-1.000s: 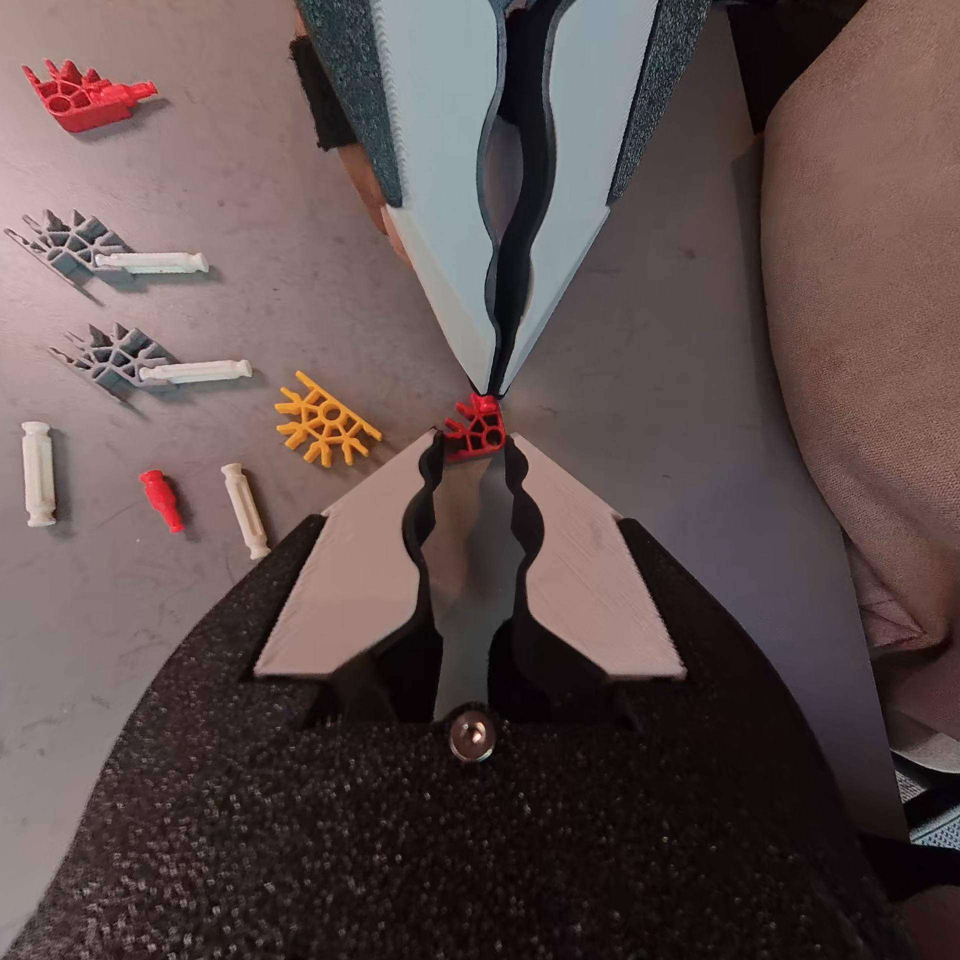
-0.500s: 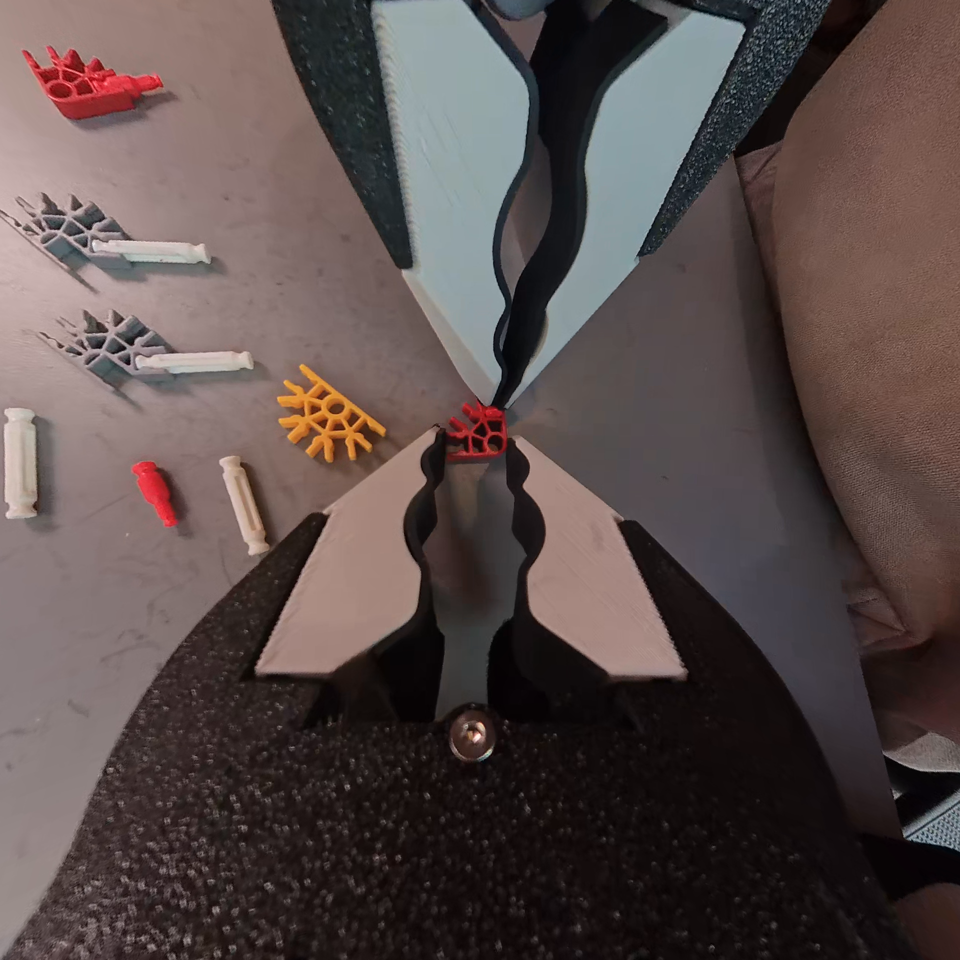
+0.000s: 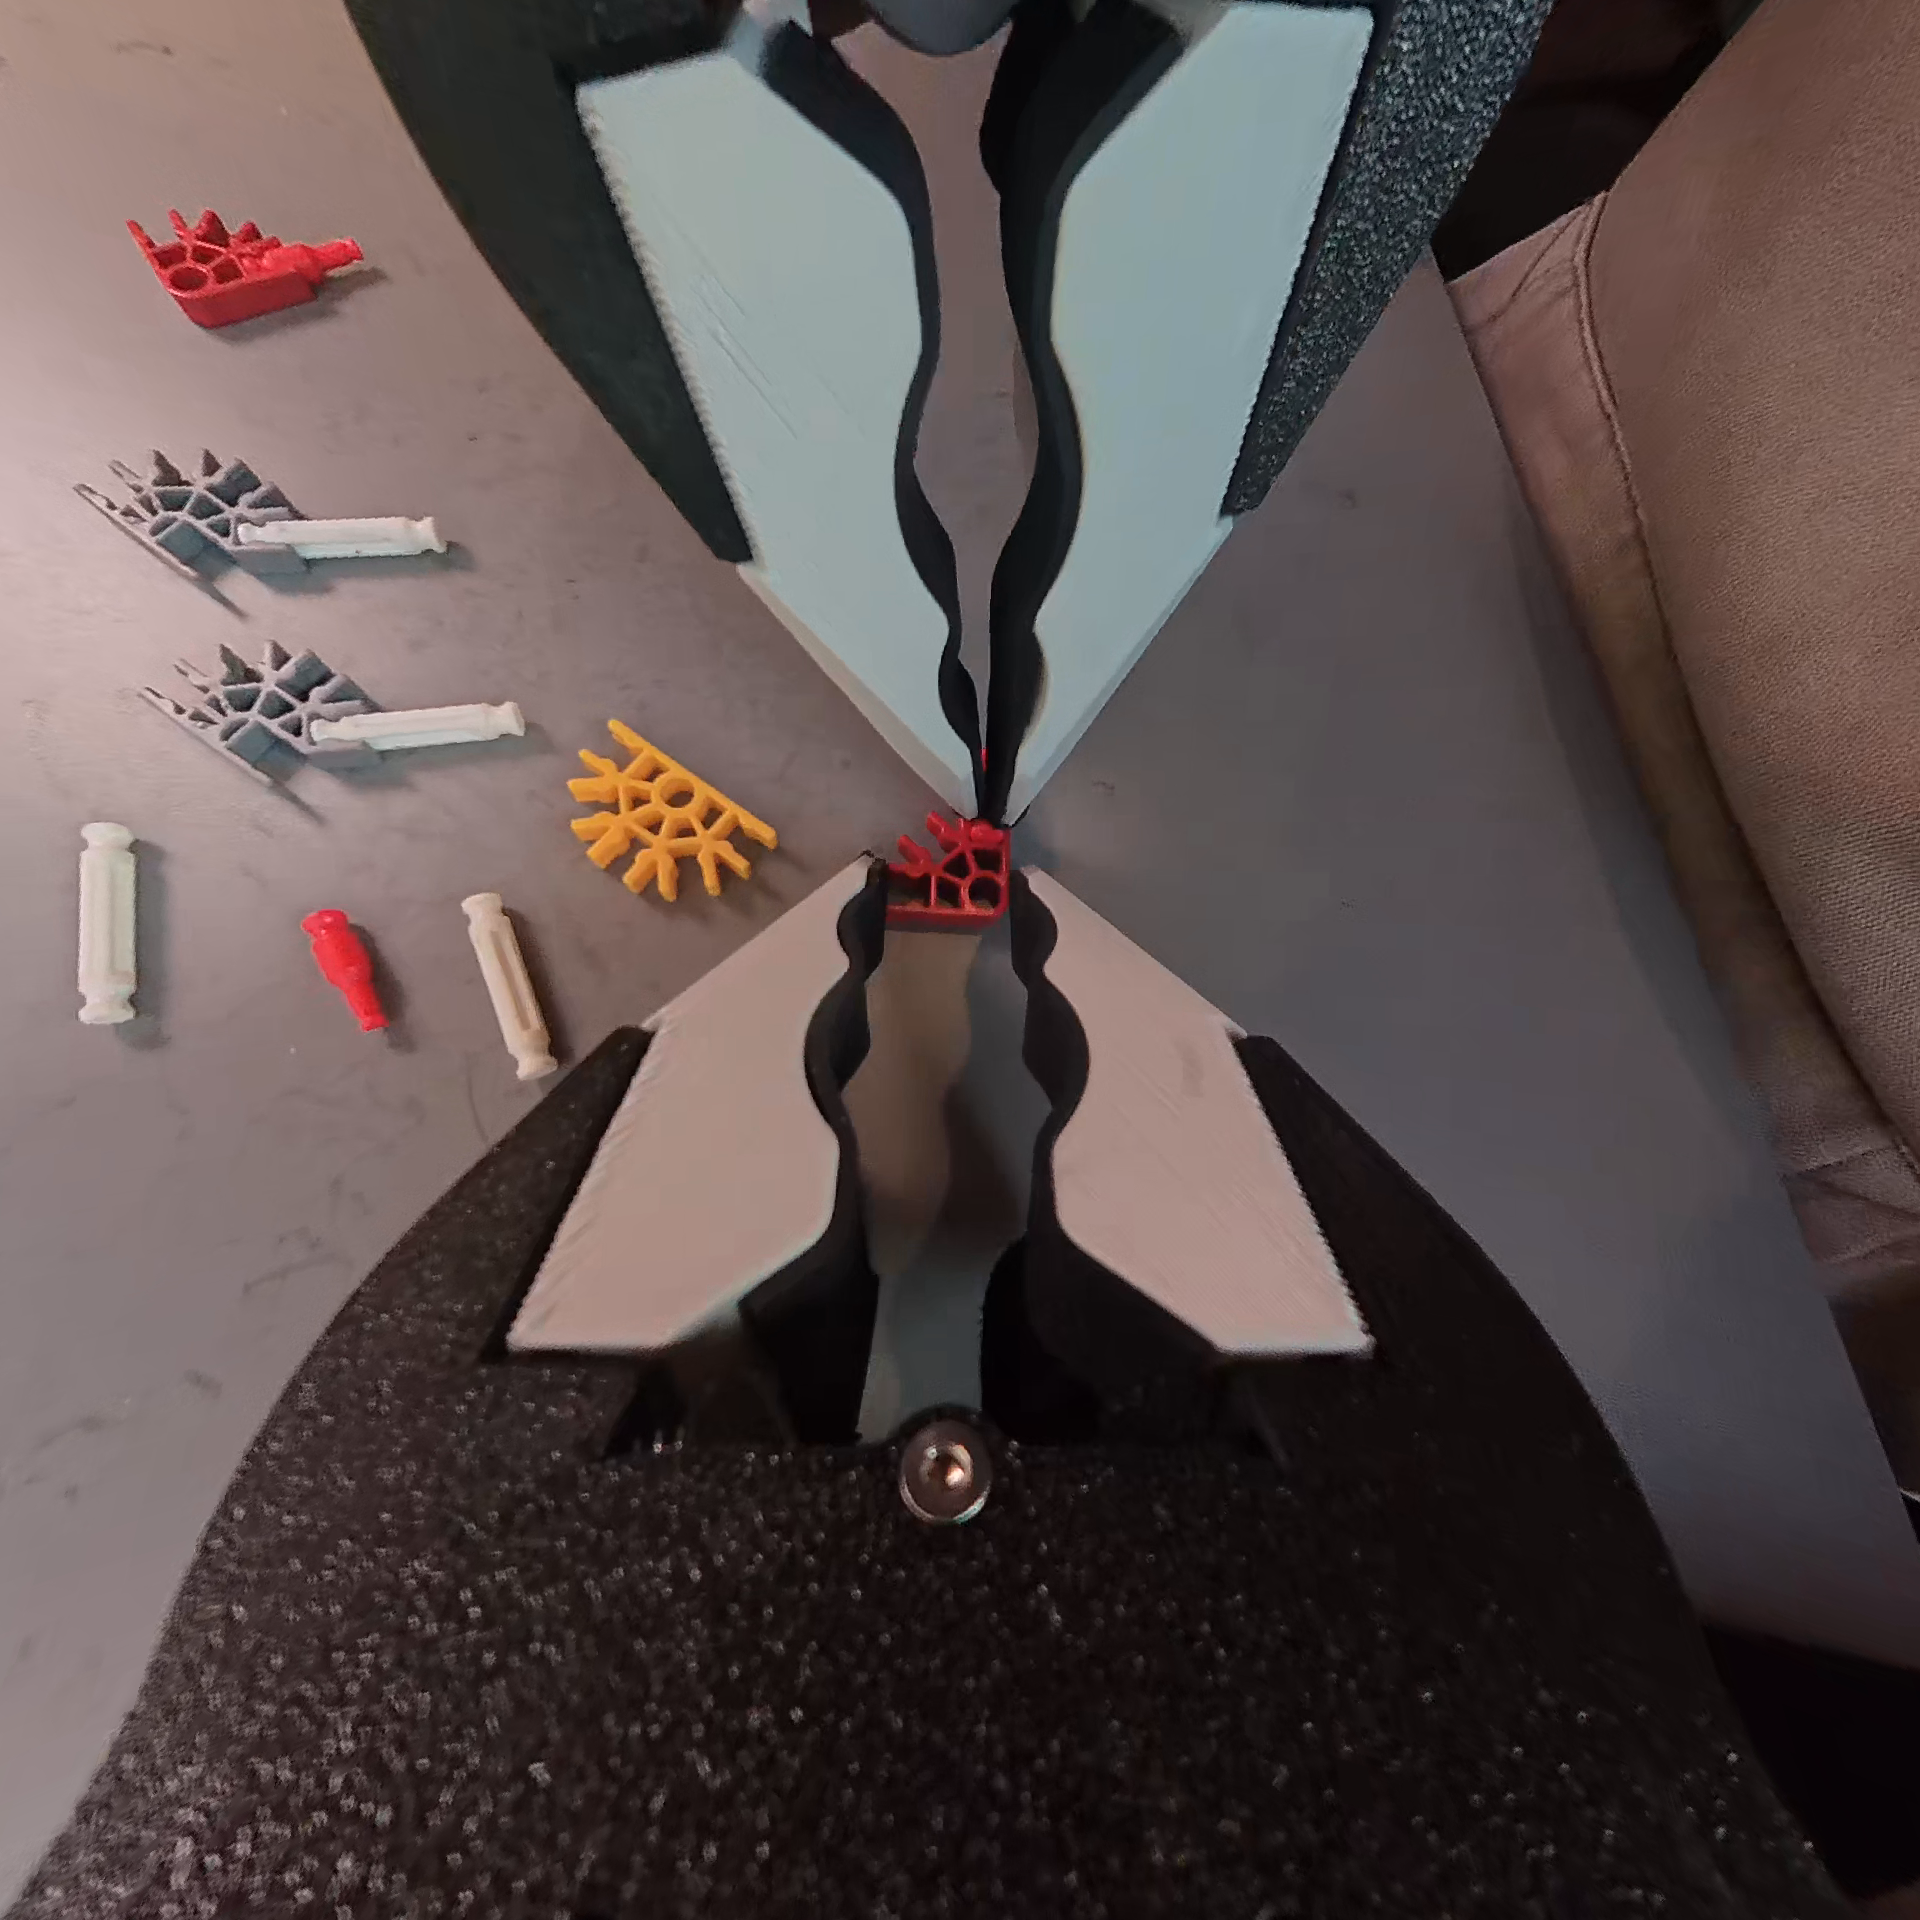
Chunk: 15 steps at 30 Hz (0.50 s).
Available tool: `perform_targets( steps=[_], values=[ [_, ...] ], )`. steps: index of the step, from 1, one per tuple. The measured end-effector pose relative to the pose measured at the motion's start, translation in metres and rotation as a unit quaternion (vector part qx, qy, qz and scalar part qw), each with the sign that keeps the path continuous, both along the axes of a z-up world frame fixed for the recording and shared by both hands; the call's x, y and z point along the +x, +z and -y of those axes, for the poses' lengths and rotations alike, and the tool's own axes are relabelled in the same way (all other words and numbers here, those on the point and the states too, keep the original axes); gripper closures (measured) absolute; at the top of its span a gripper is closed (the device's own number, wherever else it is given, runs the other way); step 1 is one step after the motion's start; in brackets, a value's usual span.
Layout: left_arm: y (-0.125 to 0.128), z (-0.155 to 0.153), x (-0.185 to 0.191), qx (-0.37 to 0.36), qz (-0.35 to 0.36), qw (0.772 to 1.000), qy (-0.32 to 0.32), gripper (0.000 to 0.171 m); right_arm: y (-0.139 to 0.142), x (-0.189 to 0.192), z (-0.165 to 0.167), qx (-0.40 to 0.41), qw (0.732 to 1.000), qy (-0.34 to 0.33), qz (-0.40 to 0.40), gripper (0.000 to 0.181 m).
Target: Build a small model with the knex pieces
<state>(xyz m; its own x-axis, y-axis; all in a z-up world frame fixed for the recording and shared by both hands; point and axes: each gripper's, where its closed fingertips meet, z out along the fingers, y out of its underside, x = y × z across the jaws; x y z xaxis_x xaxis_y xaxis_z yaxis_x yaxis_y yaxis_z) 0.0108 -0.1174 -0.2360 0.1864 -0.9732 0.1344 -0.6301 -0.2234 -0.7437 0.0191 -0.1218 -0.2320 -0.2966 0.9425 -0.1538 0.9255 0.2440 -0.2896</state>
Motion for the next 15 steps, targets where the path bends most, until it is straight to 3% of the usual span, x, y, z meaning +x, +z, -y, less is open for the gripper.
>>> perform_targets(
  steps=[15],
  values=[
    [-0.002, 0.003, -0.01, 0.054, -0.014, 0.998, 0.006, 0.171, -0.001, -0.003, 0.0, -0.016, 0.999, -0.03, 0.038, 0.181]
  ],
)
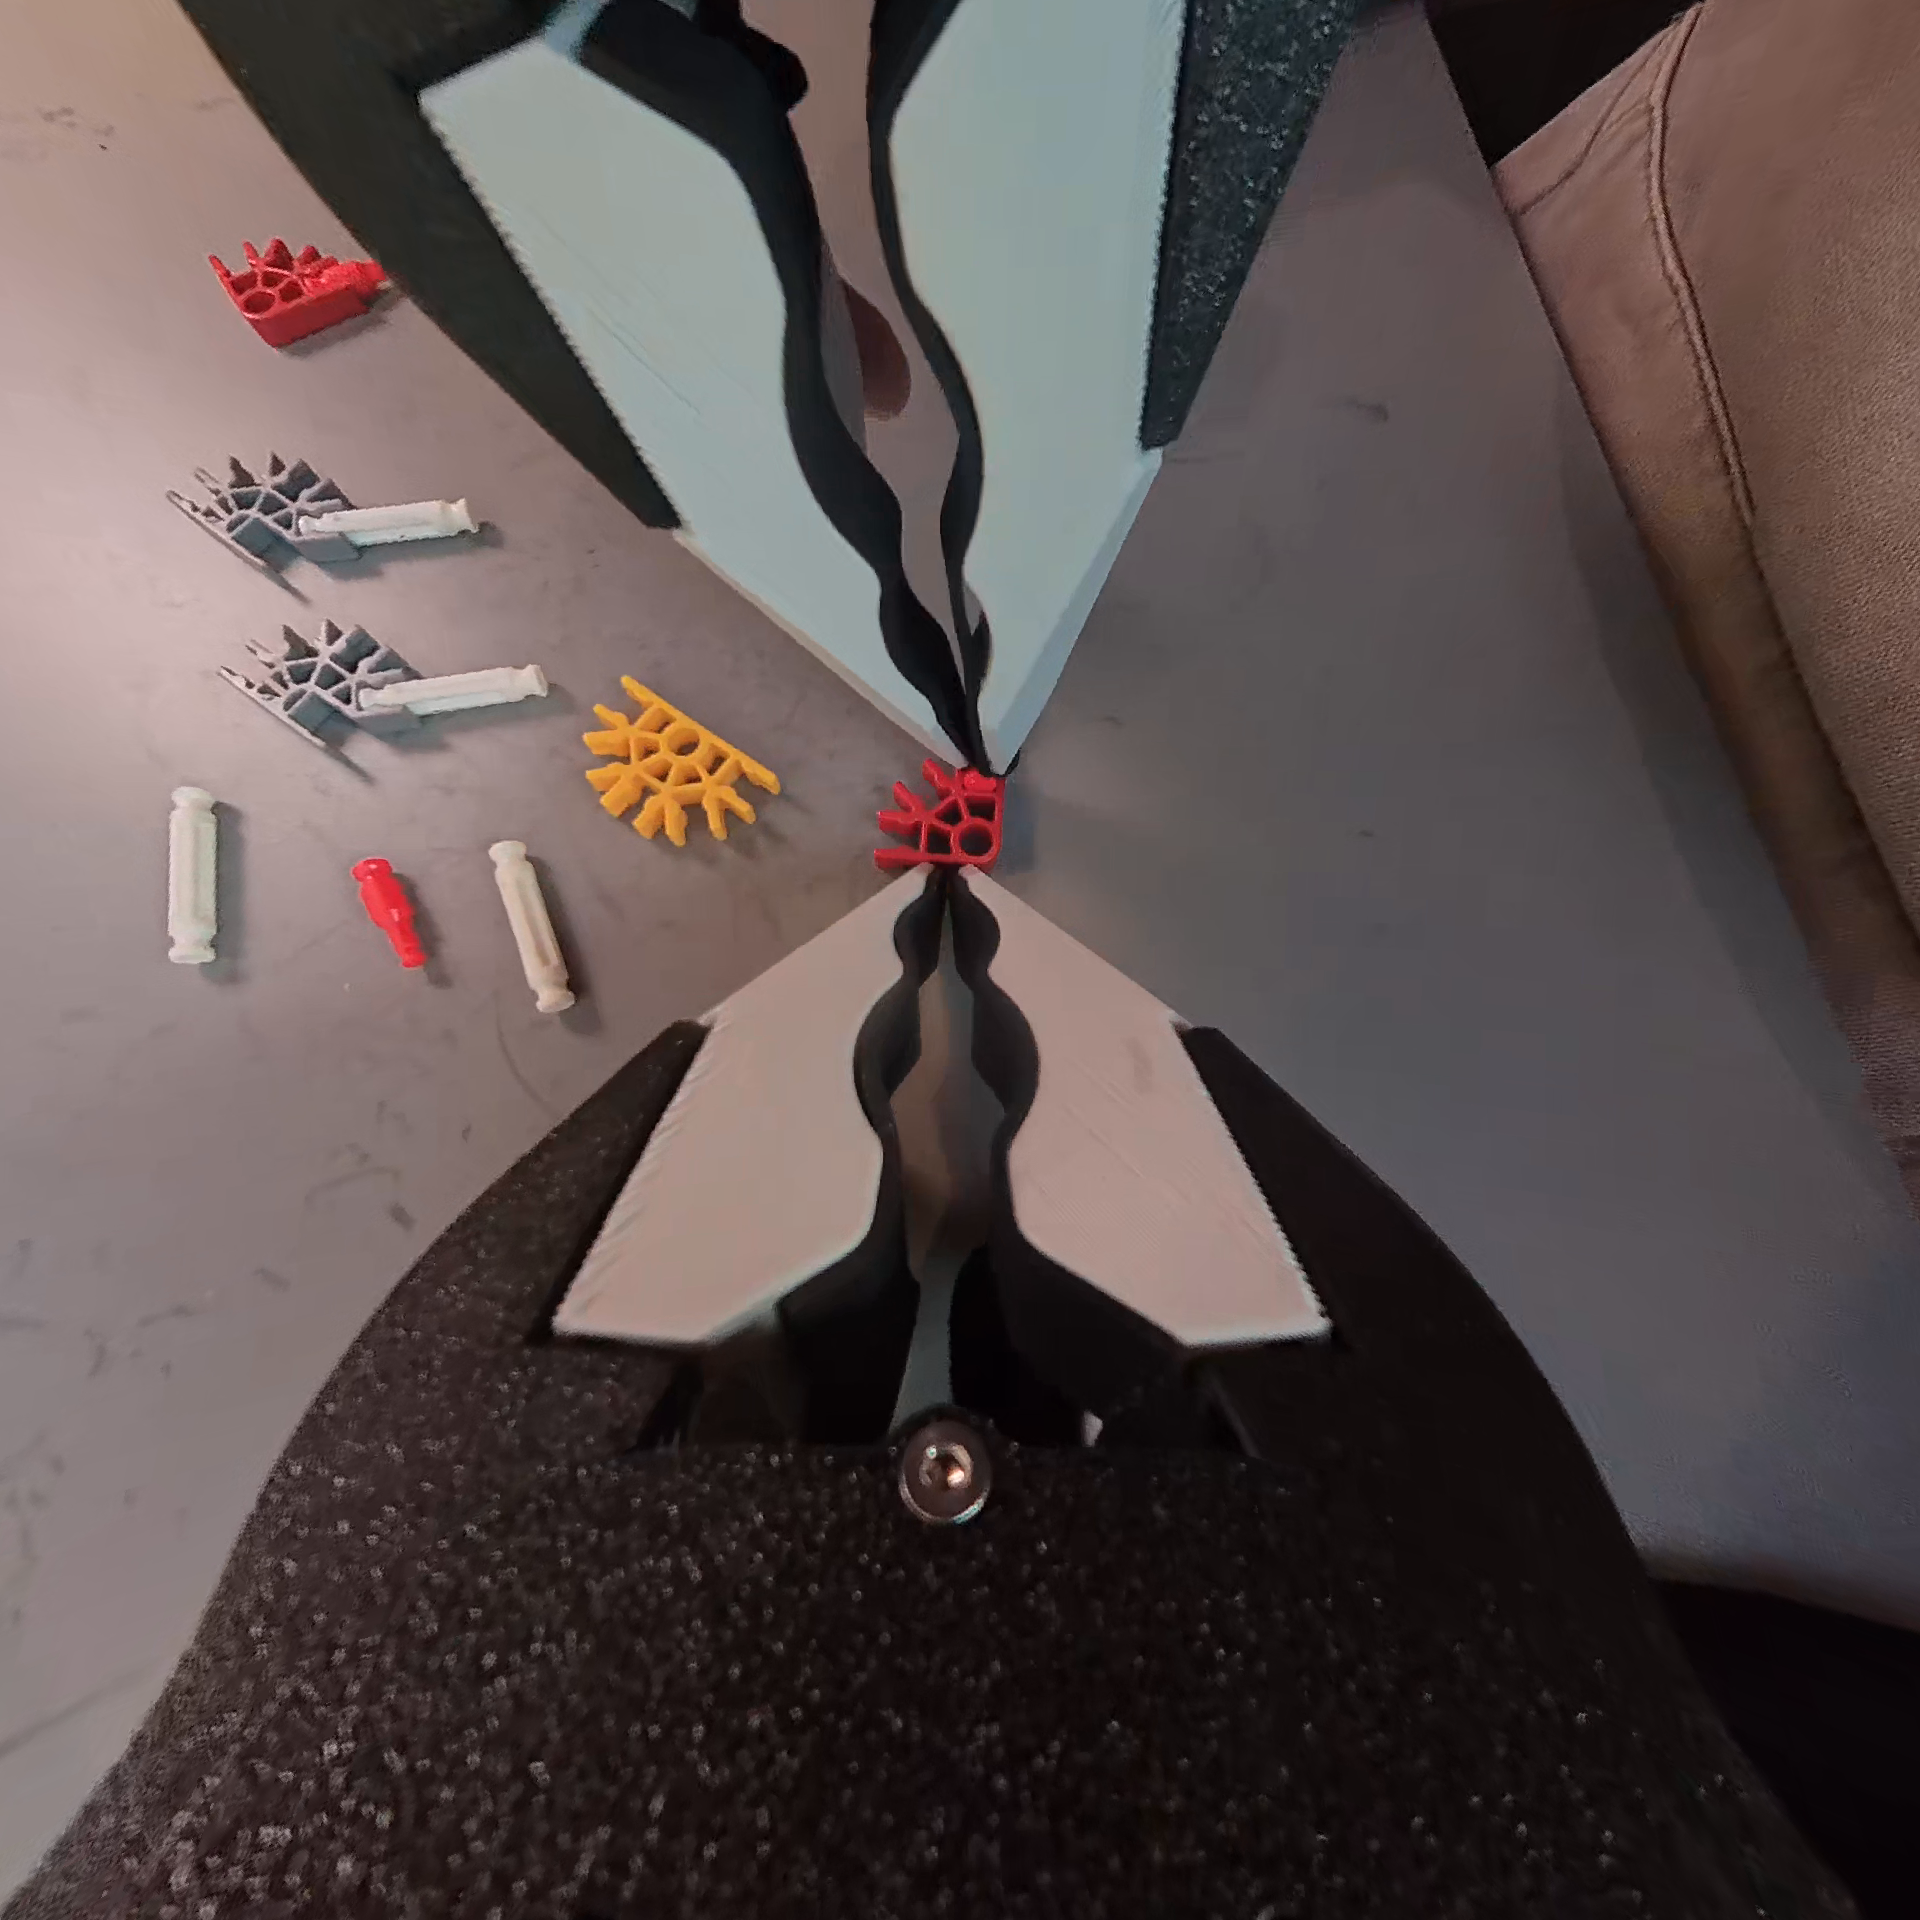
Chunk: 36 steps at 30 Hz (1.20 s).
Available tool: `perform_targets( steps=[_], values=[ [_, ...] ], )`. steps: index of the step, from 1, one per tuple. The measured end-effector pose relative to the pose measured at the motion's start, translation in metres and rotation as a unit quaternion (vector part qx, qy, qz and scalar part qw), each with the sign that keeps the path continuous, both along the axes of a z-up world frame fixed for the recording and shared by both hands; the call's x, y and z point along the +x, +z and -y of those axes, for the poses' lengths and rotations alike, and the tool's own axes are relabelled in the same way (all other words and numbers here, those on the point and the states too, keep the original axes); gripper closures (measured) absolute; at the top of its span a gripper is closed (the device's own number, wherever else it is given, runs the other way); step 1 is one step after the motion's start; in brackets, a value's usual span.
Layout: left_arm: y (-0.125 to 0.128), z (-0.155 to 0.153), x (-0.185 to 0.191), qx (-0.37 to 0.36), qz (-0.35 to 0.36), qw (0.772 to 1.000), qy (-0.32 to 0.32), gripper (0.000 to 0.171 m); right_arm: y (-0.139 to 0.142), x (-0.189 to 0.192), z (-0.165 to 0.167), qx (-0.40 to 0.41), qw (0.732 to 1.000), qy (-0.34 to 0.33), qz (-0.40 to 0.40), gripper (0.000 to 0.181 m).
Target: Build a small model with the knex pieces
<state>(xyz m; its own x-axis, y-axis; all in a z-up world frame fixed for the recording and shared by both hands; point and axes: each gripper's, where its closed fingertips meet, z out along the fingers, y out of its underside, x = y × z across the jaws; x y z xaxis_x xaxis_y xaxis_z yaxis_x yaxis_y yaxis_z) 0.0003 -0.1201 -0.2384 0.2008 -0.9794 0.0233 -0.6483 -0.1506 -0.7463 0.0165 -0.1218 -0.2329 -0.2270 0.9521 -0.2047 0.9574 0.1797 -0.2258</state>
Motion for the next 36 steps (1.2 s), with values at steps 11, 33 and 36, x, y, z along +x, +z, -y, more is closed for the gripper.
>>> perform_targets(
  steps=[11, 33, 36],
  values=[
    [0.0, 0.001, 0.0, 0.005, 0.004, 1.0, 0.008, 0.171, -0.001, -0.002, 0.001, 0.009, 1.0, -0.01, -0.012, 0.181],
    [0.004, 0.004, 0.001, 0.016, 0.008, 1.0, 0.023, 0.159, 0.016, -0.016, 0.0, -0.028, 0.984, -0.021, -0.174, 0.176],
    [0.019, -0.011, -0.004, 0.025, 0.039, 0.997, 0.061, 0.155, 0.023, -0.011, -0.016, 0.003, 0.969, -0.036, -0.245, 0.156]
  ],
)
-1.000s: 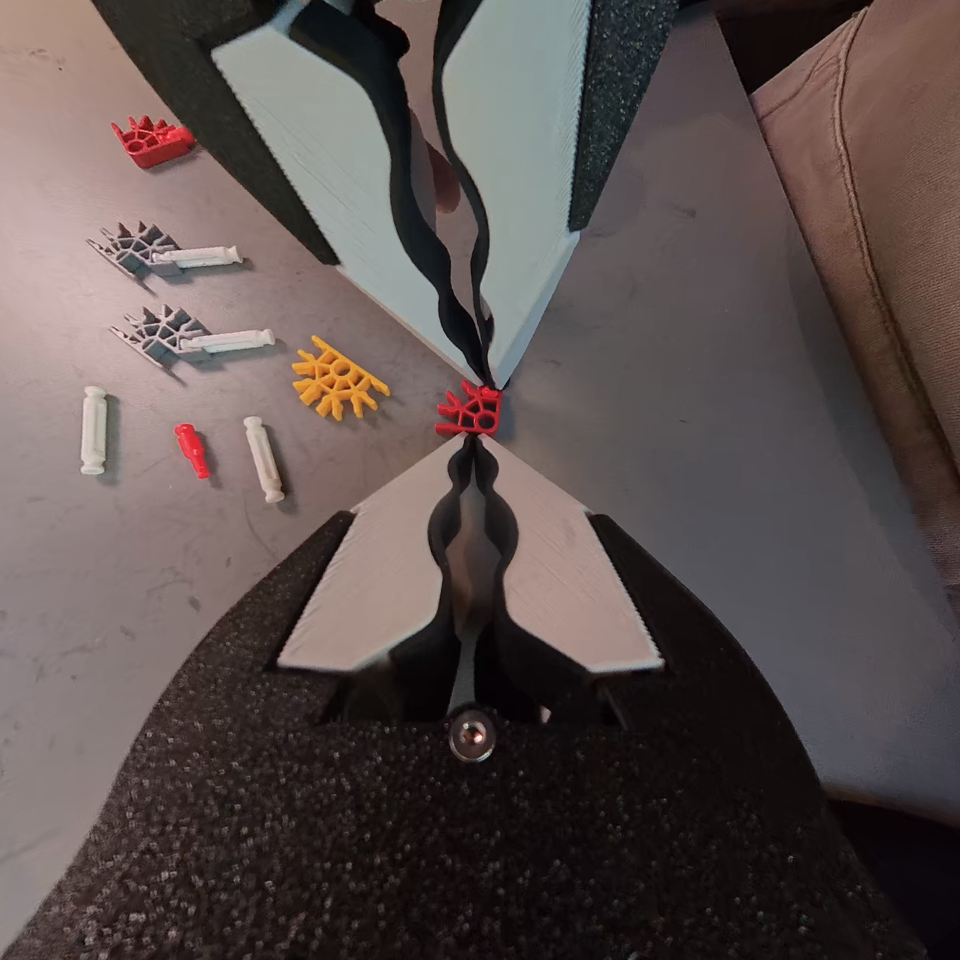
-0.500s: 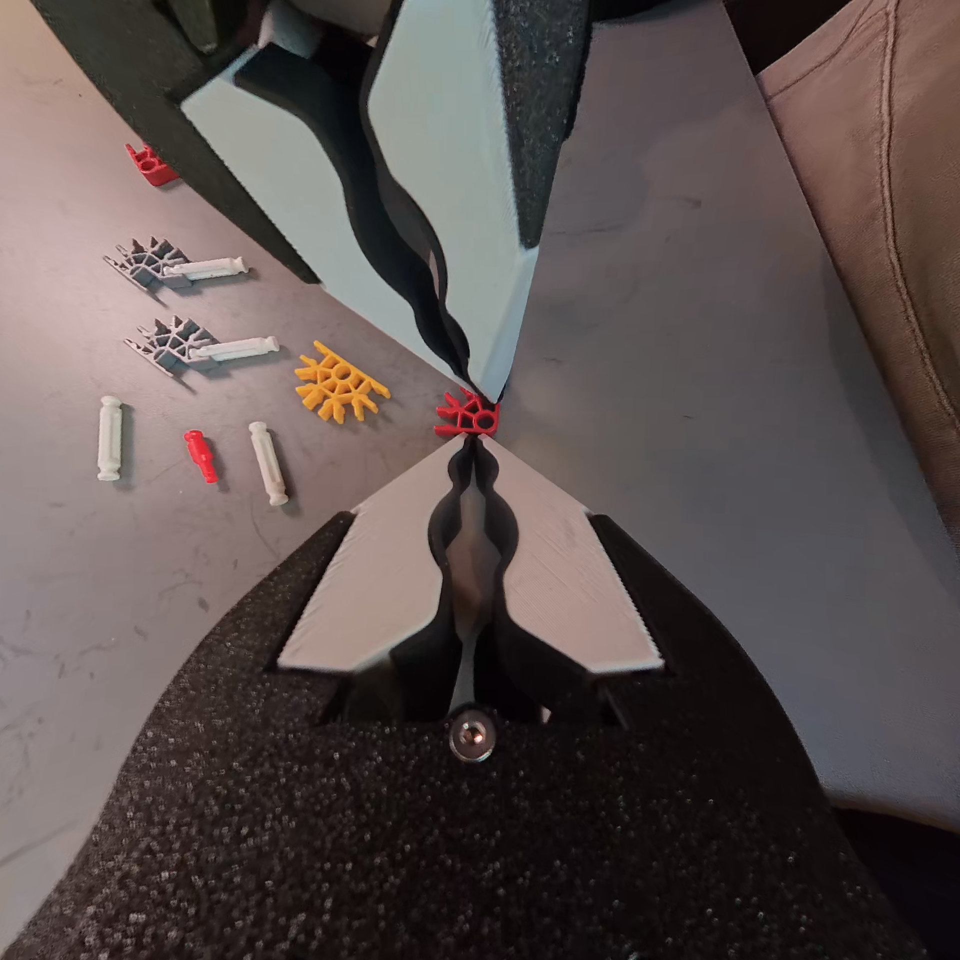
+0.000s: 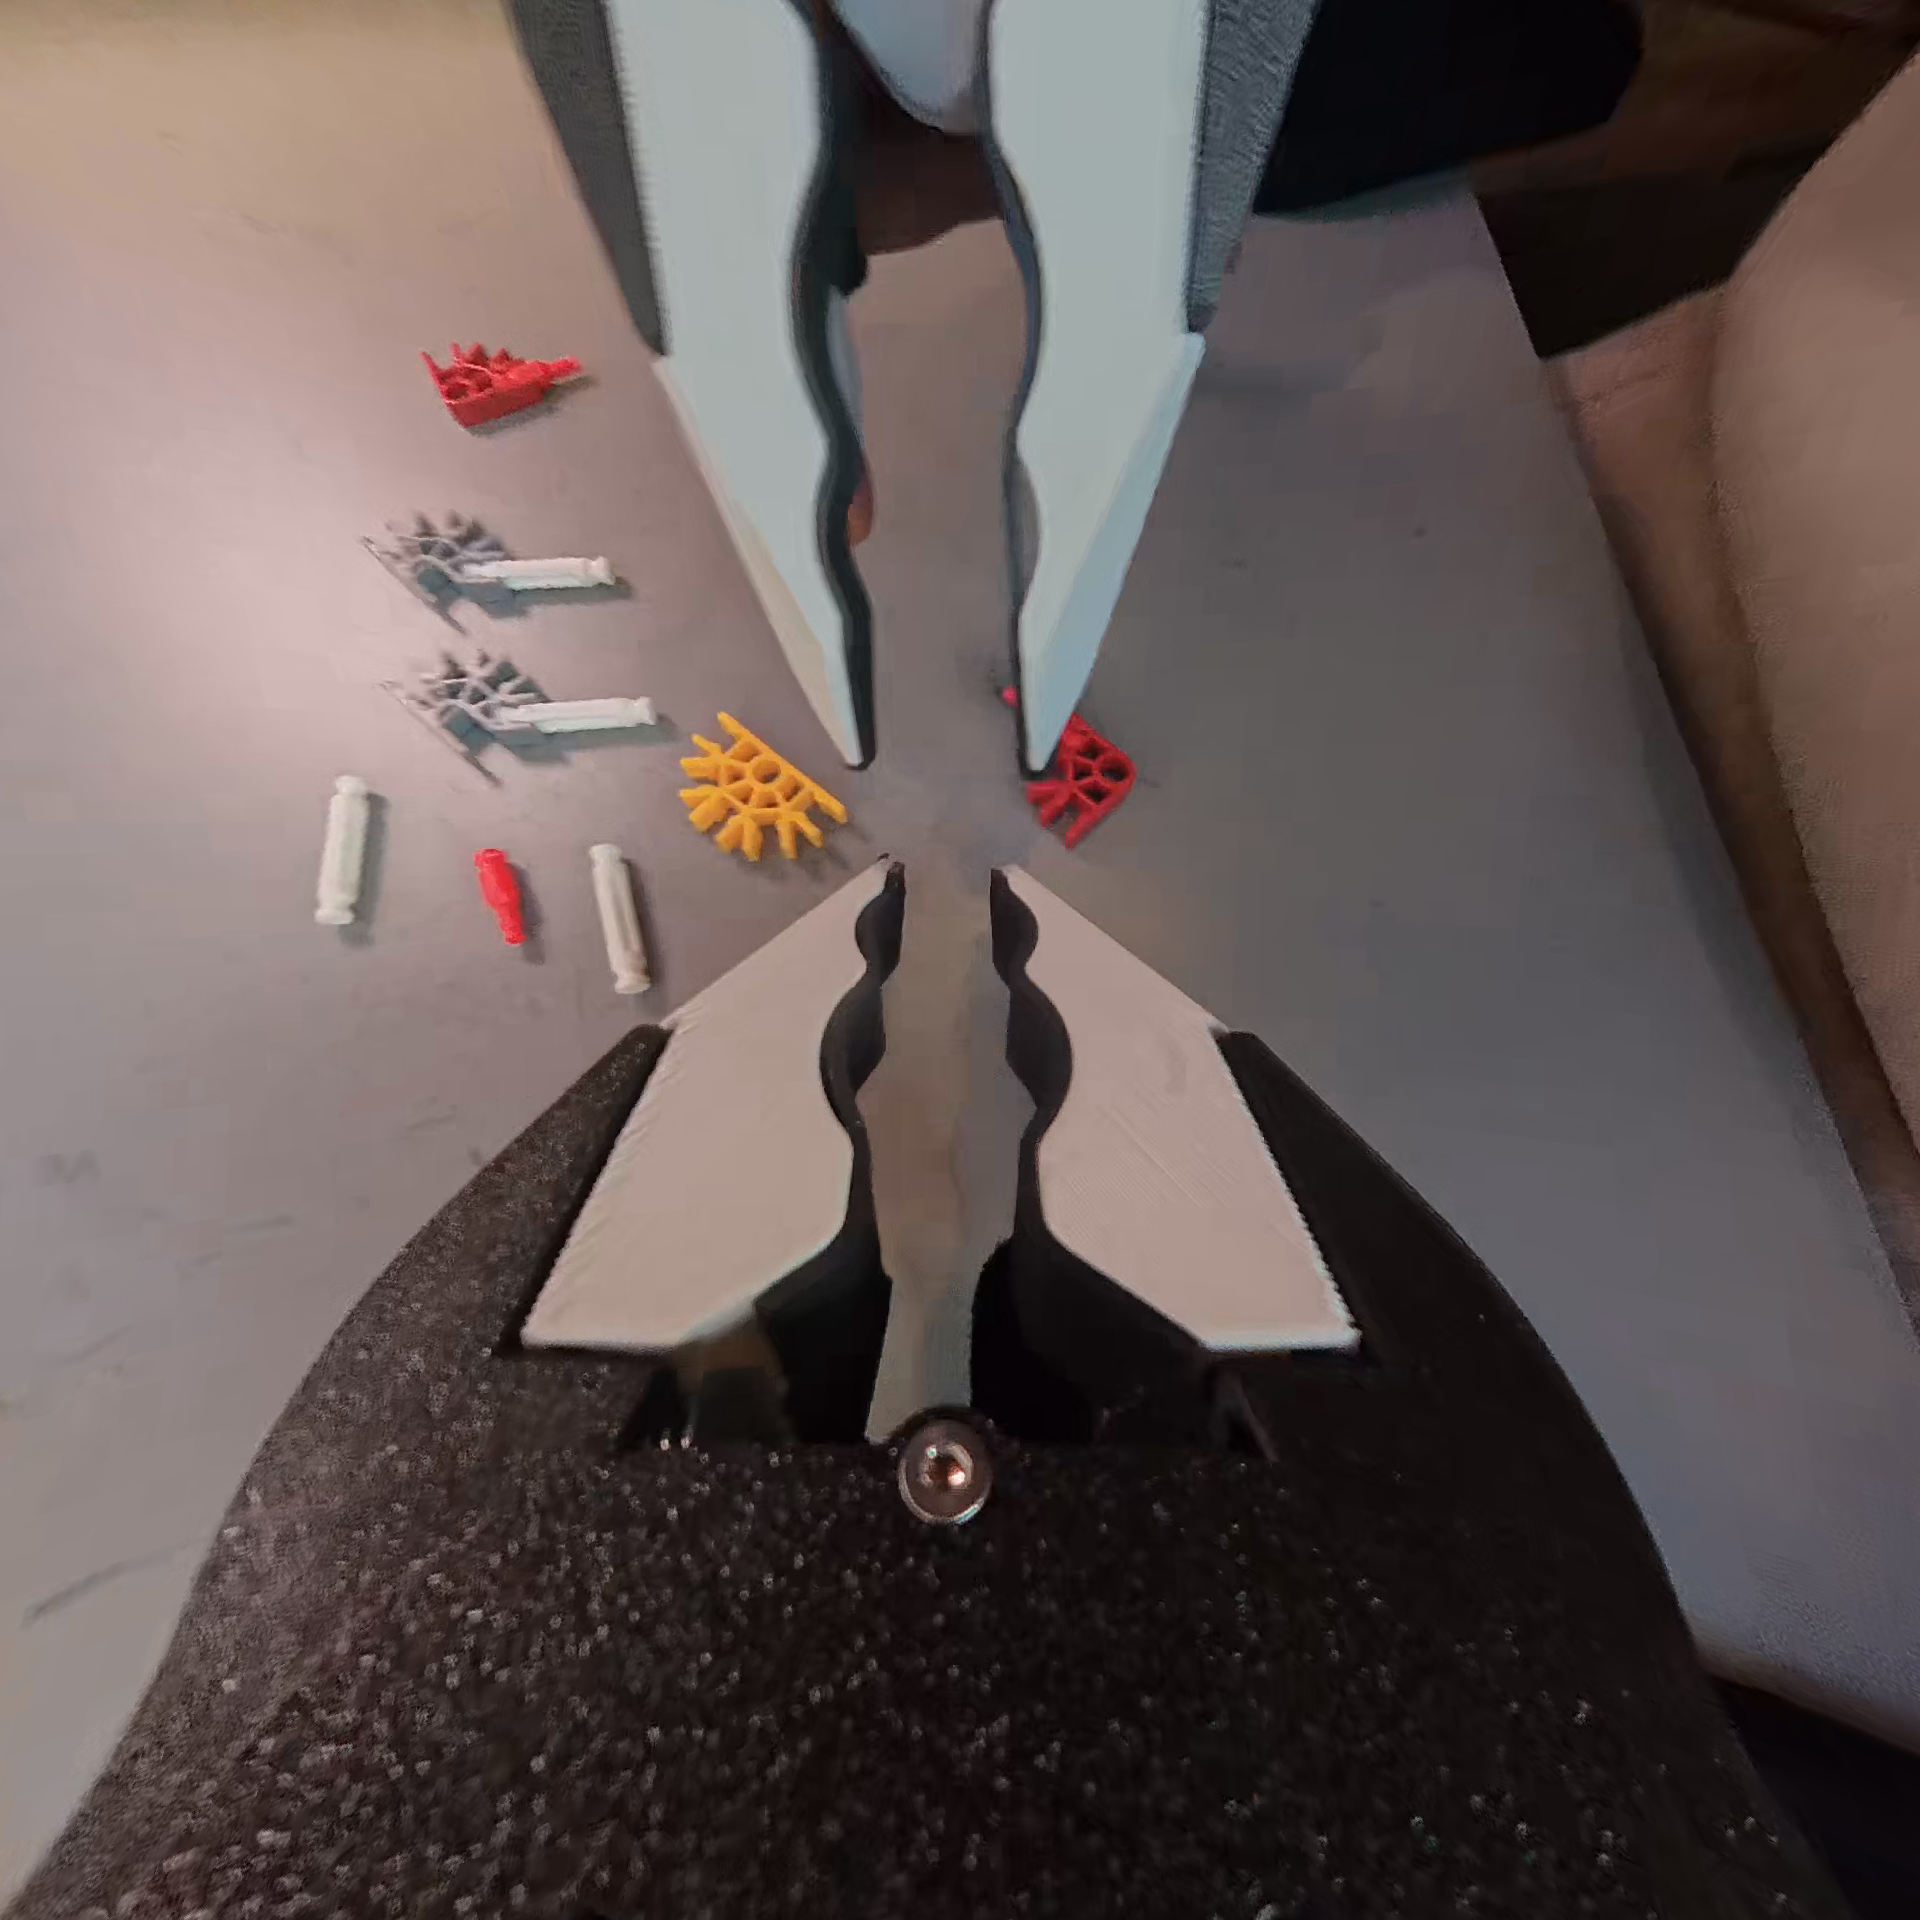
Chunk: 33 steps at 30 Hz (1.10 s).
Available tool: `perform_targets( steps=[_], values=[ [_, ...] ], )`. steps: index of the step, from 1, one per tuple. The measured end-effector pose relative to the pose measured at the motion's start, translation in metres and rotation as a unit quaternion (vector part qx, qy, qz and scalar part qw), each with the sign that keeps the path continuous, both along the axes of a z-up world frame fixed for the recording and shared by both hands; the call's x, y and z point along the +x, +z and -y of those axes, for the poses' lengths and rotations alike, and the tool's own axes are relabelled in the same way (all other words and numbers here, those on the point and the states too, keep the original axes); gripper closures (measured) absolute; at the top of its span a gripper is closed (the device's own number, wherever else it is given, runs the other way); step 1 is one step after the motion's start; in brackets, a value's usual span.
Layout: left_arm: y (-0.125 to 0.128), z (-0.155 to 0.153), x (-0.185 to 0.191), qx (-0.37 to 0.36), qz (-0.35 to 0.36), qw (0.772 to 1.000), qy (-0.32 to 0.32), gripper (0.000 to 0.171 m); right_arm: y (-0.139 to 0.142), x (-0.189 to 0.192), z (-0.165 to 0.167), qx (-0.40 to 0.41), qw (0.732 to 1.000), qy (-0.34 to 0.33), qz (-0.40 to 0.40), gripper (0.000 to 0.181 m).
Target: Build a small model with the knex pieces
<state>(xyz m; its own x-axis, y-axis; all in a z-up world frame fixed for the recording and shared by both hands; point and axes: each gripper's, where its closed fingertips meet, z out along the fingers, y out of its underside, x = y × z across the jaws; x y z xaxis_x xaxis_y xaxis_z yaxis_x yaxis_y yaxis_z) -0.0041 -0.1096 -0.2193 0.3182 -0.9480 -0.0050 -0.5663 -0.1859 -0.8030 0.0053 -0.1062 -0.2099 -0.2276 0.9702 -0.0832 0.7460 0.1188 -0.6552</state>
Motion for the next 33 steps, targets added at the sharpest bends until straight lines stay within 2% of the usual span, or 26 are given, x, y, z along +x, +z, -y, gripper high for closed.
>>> perform_targets(
  steps=[2, 6, 10, 13, 15, 21, 26, 33],
  values=[
    [0.006, -0.023, -0.013, 0.019, 0.008, 0.998, 0.062, 0.155, 0.003, 0.006, -0.007, 0.029, 0.999, -0.004, -0.032, 0.151],
    [0.001, -0.06, -0.037, 0.02, 0.006, 0.985, 0.171, 0.155, 0.002, 0.018, -0.024, 0.041, 0.997, -0.015, -0.062, 0.139],
    [0.002, -0.082, -0.038, 0.015, 0.007, 0.975, 0.223, 0.155, 0.001, 0.029, -0.023, 0.034, 0.997, 0.036, -0.064, 0.14],
    [-0.004, -0.092, -0.031, -0.003, -0.007, 0.973, 0.232, 0.155, 0.0, 0.026, -0.024, 0.051, 0.994, 0.071, -0.07, 0.141],
    [-0.011, -0.096, -0.031, -0.004, -0.026, 0.971, 0.238, 0.155, 0.0, 0.02, -0.029, 0.054, 0.993, 0.072, -0.083, 0.142],
    [-0.019, -0.096, -0.035, -0.02, -0.062, 0.969, 0.239, 0.171, -0.01, 0.014, -0.046, 0.064, 0.993, 0.047, -0.092, 0.141],
    [-0.019, -0.097, -0.035, -0.014, -0.079, 0.967, 0.241, 0.171, -0.014, 0.015, -0.055, 0.074, 0.993, 0.025, -0.092, 0.139],
    [-0.019, -0.094, -0.039, 0.007, -0.054, 0.967, 0.249, 0.169, -0.012, 0.011, -0.064, 0.101, 0.99, -0.004, -0.102, 0.139]
  ],
)
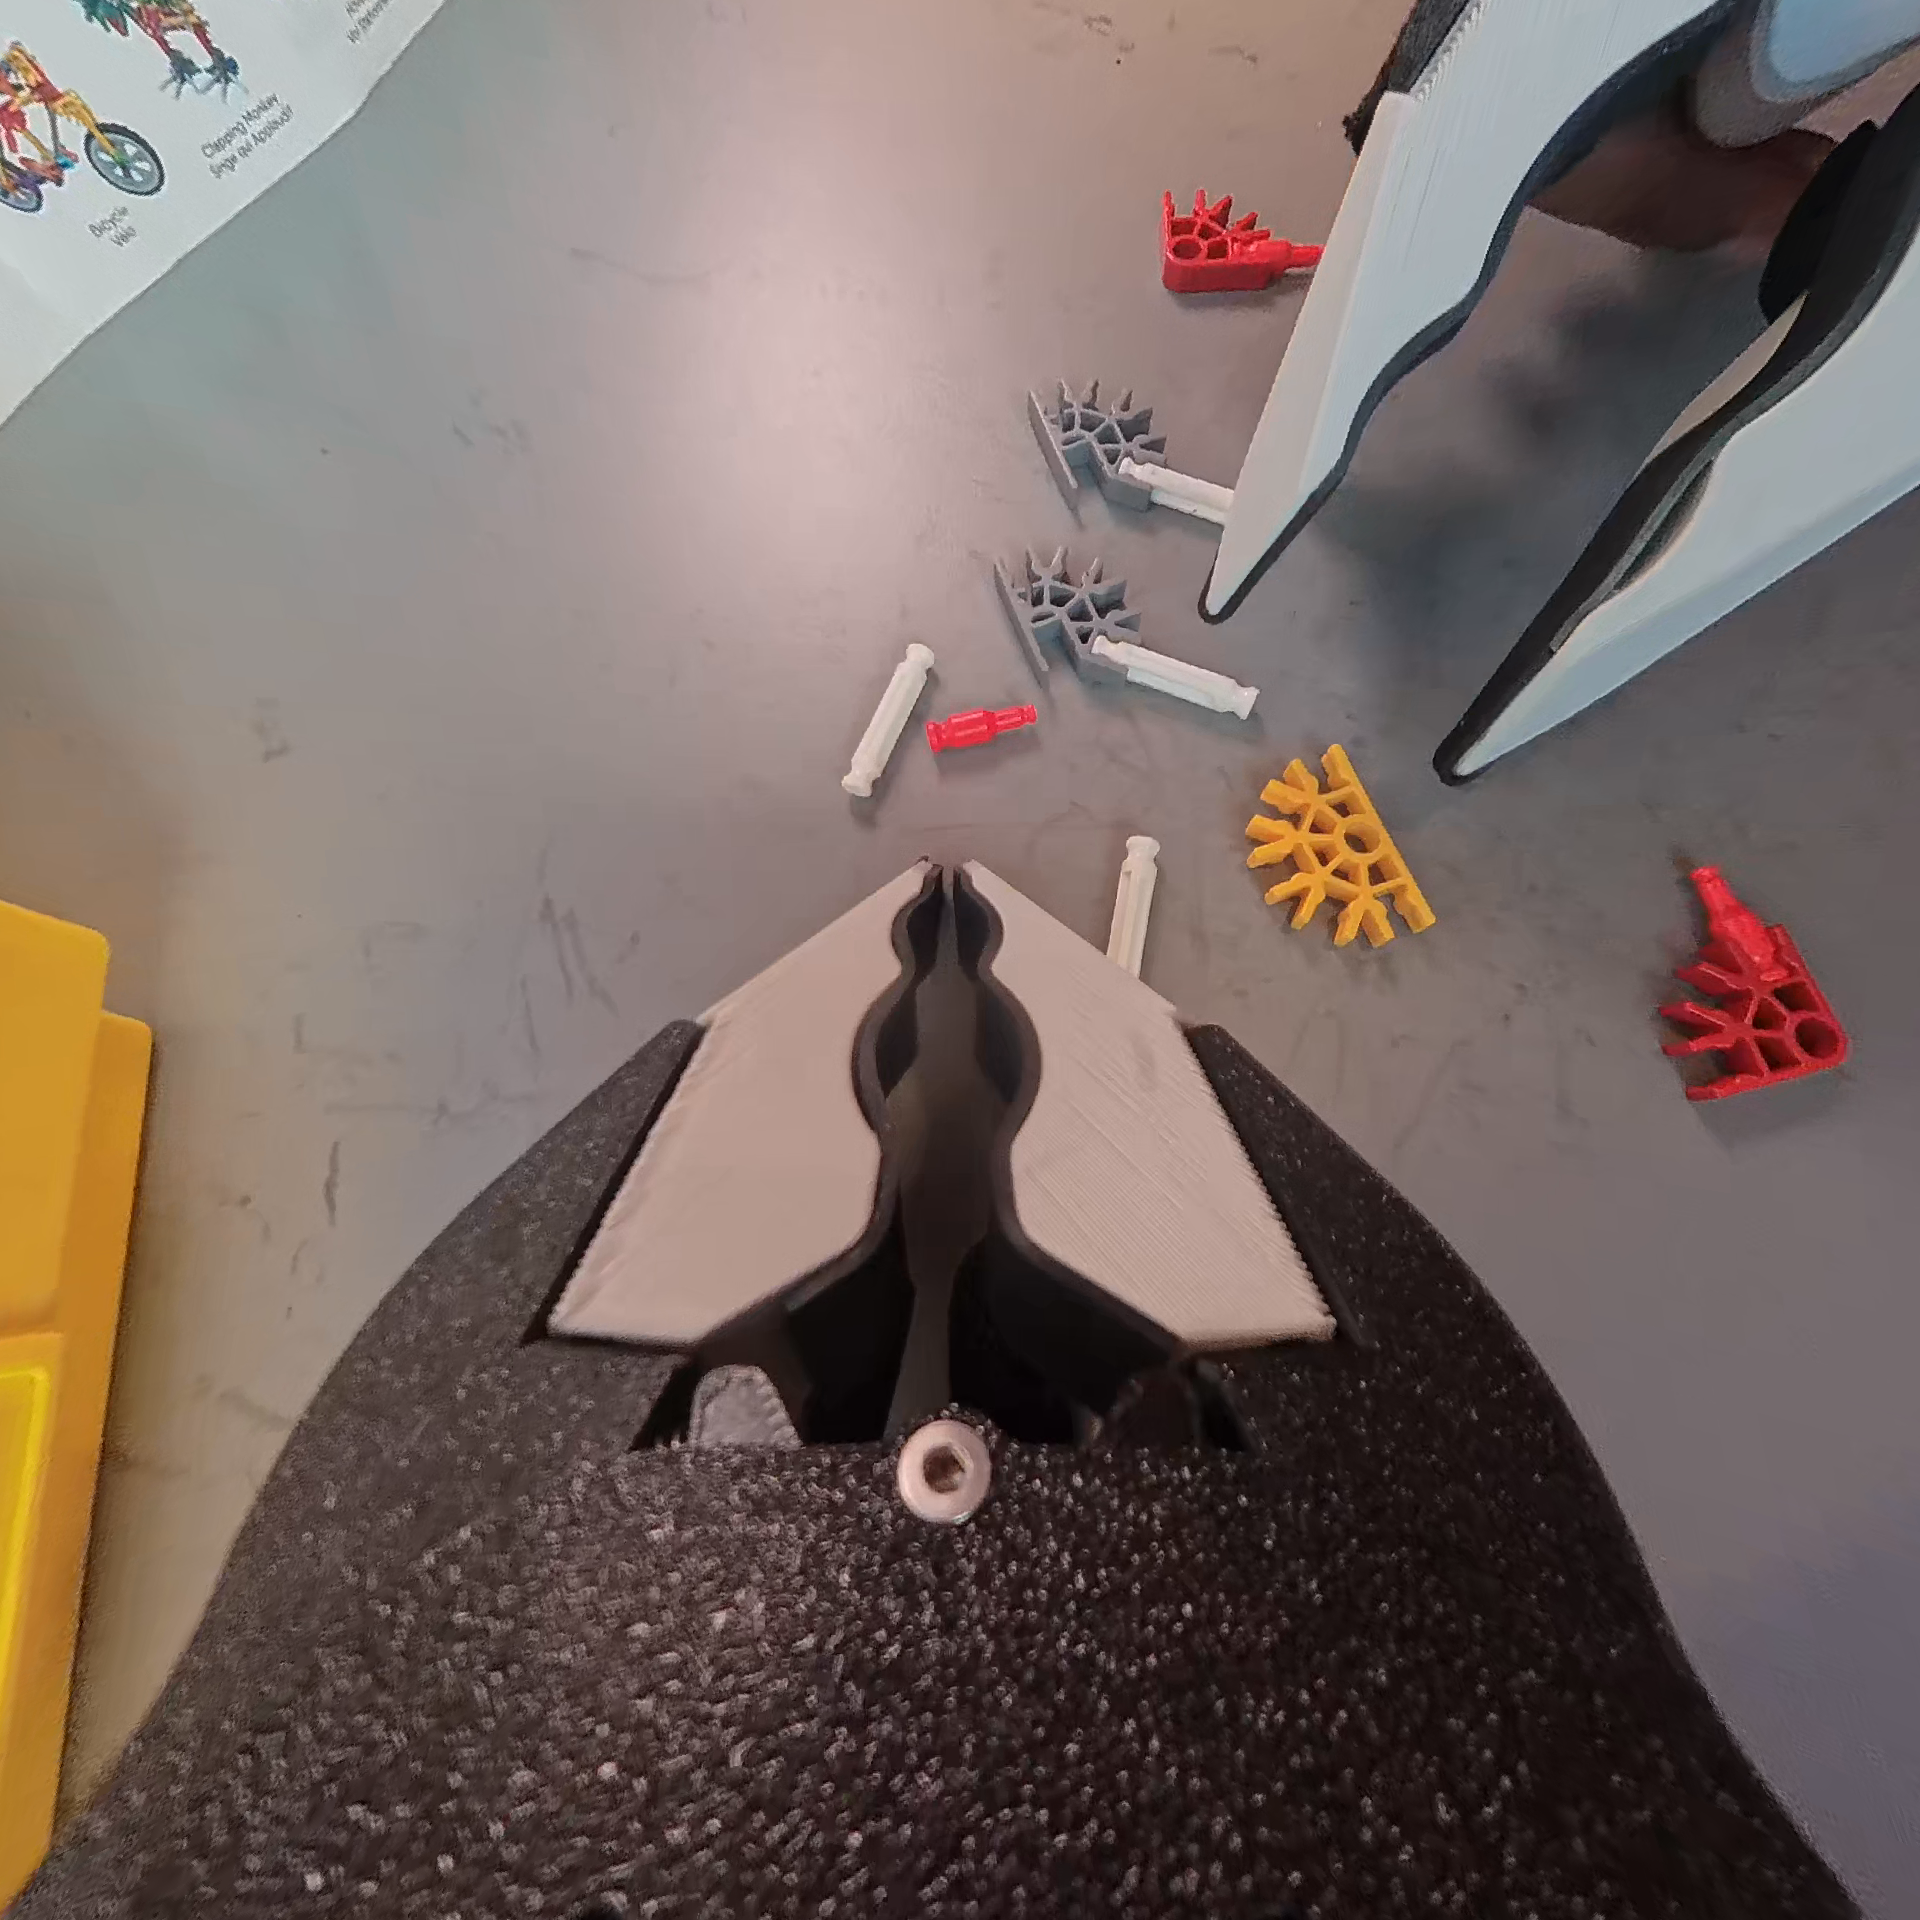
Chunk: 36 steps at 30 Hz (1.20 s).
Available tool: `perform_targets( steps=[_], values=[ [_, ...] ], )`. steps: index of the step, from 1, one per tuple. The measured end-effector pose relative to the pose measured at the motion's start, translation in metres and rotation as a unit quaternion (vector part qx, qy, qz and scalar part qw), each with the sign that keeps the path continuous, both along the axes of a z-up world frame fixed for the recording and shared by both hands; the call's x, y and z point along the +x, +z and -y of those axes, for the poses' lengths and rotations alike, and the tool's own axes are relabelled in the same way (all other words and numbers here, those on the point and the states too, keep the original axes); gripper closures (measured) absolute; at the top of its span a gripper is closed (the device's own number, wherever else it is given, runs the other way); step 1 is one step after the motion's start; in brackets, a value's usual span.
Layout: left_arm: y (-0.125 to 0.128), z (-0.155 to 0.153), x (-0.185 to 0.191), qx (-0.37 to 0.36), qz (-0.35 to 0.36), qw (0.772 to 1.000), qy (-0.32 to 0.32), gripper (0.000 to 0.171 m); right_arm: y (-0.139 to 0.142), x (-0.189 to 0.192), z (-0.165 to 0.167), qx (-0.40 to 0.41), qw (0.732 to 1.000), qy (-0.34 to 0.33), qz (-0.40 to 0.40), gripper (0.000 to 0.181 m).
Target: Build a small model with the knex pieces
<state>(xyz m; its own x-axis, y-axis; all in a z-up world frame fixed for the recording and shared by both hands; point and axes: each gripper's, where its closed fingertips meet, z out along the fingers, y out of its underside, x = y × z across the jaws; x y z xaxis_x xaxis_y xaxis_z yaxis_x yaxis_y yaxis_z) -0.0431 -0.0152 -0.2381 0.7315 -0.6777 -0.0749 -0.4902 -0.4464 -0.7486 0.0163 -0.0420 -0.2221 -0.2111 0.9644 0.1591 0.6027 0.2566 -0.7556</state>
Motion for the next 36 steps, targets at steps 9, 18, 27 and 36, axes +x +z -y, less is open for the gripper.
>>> perform_targets(
  steps=[9, 18, 27, 36],
  values=[
    [0.005, 0.001, -0.014, 0.02, -0.002, 1.0, 0.01, 0.16, 0.003, 0.0, -0.012, 0.023, 0.999, -0.03, -0.015, 0.139],
    [0.035, 0.073, 0.045, -0.001, 0.07, 0.977, -0.204, 0.149, 0.01, 0.006, -0.022, 0.028, 0.997, -0.055, -0.036, 0.139],
    [0.002, 0.114, 0.085, -0.032, -0.023, 0.954, -0.298, 0.149, 0.012, -0.002, -0.04, 0.04, 0.993, -0.103, -0.042, 0.144],
    [0.002, 0.094, 0.019, -0.058, 0.006, 0.964, -0.261, 0.149, -0.001, -0.033, -0.05, -0.002, 0.991, -0.131, 0.03, 0.169]
  ],
)
